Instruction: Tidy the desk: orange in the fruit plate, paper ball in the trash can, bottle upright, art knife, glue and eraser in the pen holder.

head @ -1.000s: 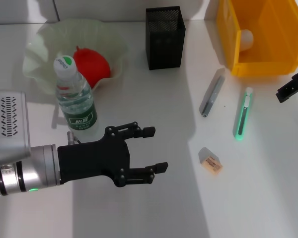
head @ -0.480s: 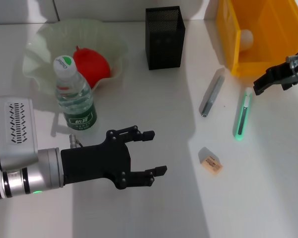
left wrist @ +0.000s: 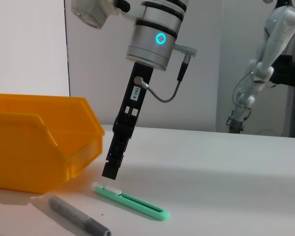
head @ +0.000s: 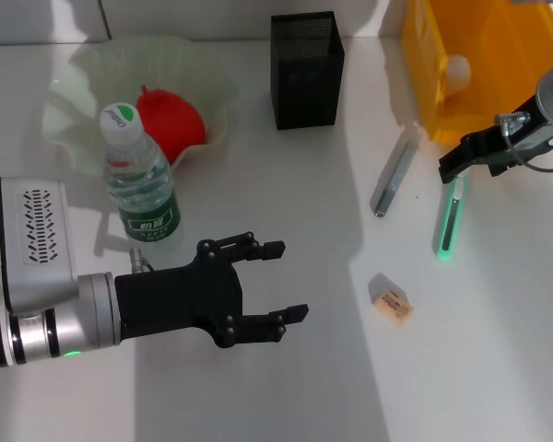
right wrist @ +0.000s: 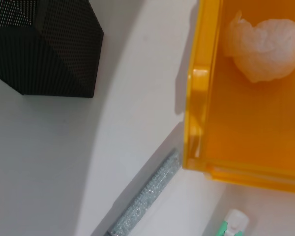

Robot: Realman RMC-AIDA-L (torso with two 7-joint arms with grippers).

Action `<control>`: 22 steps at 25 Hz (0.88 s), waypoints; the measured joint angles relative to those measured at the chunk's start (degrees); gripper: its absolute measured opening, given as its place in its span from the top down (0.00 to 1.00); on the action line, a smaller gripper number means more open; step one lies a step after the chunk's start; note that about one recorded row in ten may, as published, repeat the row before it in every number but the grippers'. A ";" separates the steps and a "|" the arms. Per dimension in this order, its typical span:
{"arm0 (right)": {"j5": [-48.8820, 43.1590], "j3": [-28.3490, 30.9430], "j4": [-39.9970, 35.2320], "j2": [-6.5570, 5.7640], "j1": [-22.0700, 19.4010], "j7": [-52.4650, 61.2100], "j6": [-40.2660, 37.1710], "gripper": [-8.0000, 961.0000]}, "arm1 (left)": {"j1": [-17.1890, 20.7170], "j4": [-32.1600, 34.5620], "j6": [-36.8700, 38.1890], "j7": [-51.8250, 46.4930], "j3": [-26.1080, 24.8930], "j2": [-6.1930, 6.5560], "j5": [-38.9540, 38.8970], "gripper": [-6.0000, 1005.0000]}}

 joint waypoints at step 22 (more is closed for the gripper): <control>-0.42 -0.18 8.75 -0.42 2.58 -0.68 4.12 0.25 | -0.05 -1.57 0.02 1.74 0.05 0.00 -0.09 0.20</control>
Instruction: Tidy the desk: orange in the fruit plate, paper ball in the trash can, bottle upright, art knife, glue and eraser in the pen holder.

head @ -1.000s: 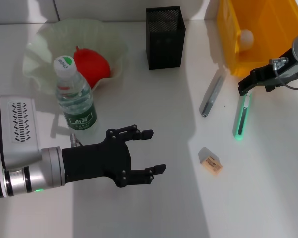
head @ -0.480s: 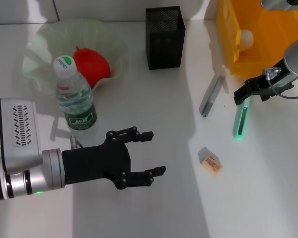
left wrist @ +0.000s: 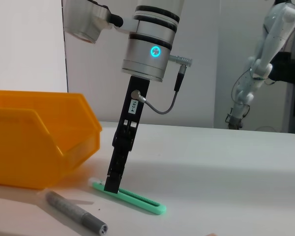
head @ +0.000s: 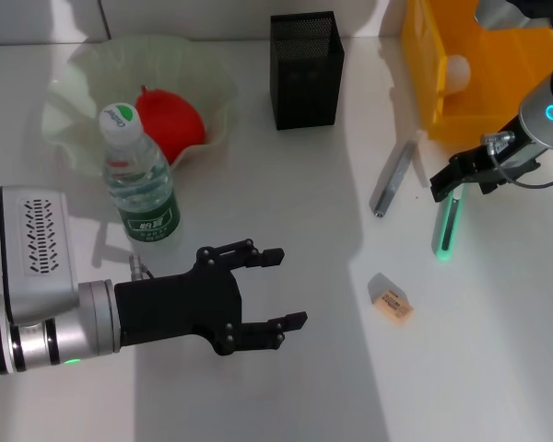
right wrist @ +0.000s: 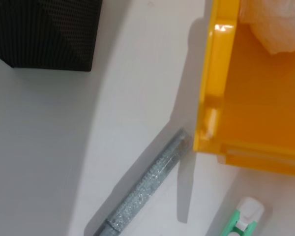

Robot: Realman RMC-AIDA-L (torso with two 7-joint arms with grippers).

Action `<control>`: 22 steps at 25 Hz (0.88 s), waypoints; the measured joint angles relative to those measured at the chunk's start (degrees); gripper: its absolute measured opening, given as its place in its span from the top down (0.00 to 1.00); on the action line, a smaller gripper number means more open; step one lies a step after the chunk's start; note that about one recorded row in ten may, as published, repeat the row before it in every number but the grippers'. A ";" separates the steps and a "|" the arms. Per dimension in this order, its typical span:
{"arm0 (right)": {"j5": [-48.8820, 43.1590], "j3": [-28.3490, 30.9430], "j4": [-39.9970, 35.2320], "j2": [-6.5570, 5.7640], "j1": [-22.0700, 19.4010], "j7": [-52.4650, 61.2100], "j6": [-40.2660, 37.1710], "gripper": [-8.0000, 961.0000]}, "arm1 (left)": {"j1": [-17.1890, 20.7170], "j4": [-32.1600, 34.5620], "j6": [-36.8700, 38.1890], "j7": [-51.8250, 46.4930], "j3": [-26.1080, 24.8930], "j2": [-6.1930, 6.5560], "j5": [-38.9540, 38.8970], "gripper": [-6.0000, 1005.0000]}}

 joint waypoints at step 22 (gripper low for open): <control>-0.91 -0.08 2.14 -0.25 1.13 -0.64 0.46 0.25 | -0.32 -0.62 -0.02 0.33 0.11 0.00 0.01 0.20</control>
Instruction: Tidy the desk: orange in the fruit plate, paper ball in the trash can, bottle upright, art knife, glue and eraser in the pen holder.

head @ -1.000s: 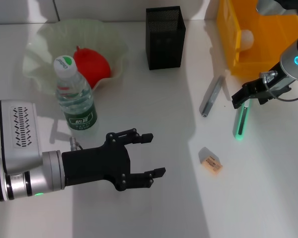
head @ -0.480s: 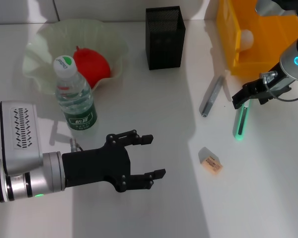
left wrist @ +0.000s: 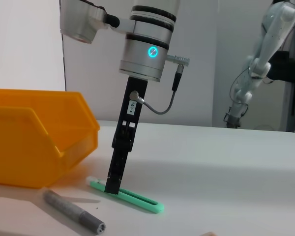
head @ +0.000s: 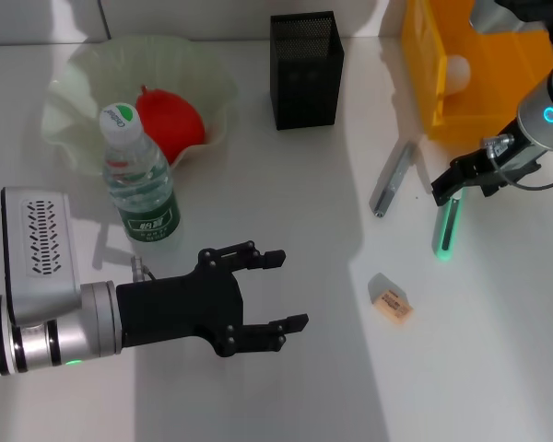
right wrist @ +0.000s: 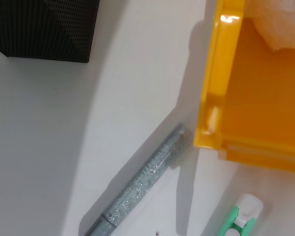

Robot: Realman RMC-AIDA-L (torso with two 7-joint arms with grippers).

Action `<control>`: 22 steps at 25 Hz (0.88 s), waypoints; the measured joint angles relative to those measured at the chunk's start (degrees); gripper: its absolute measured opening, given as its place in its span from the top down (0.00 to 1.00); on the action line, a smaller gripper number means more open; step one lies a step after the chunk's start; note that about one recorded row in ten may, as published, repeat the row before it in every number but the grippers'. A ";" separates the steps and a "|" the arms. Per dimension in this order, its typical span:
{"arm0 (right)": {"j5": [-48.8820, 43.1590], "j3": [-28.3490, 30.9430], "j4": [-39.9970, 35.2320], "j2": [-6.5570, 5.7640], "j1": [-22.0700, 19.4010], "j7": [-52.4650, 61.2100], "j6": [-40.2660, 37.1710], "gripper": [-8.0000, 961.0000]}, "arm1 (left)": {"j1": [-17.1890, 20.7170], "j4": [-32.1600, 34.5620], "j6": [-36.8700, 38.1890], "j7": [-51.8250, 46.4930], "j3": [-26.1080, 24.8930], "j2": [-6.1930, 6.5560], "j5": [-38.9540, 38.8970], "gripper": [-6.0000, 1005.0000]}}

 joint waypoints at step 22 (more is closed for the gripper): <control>-0.48 0.09 2.29 -0.11 0.97 0.01 0.00 0.54 | -0.27 -1.73 -0.57 0.91 0.00 0.00 0.00 0.20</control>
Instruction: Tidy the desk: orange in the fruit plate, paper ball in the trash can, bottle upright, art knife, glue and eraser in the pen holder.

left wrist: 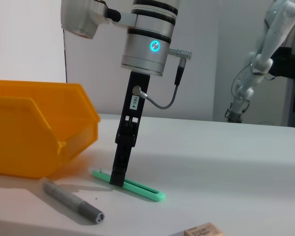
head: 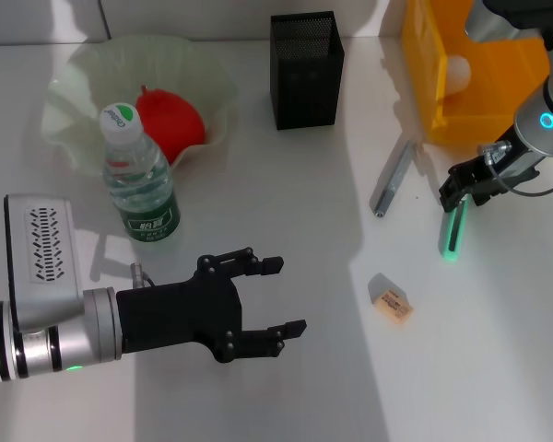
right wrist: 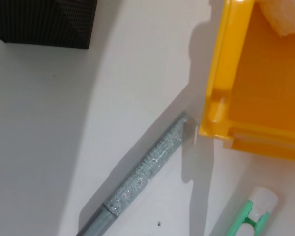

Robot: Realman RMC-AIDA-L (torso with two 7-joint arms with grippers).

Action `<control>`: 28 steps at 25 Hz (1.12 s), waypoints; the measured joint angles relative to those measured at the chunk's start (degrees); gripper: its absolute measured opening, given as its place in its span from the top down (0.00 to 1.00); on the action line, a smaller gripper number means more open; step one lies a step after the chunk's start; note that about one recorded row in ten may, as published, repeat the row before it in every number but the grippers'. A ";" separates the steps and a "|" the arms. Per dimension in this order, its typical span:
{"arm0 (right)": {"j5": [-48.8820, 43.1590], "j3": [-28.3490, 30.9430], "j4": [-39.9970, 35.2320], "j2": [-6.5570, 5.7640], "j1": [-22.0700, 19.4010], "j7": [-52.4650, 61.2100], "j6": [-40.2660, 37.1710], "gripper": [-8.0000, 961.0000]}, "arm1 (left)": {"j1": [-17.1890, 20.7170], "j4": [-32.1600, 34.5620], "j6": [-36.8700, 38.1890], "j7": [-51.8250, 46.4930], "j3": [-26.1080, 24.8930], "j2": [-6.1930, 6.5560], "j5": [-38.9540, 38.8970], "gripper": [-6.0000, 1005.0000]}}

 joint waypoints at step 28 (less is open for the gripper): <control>-0.76 -0.09 -0.15 0.36 -0.38 -2.35 -0.49 0.80 | -0.34 -0.45 -0.14 0.08 0.00 0.00 0.00 0.20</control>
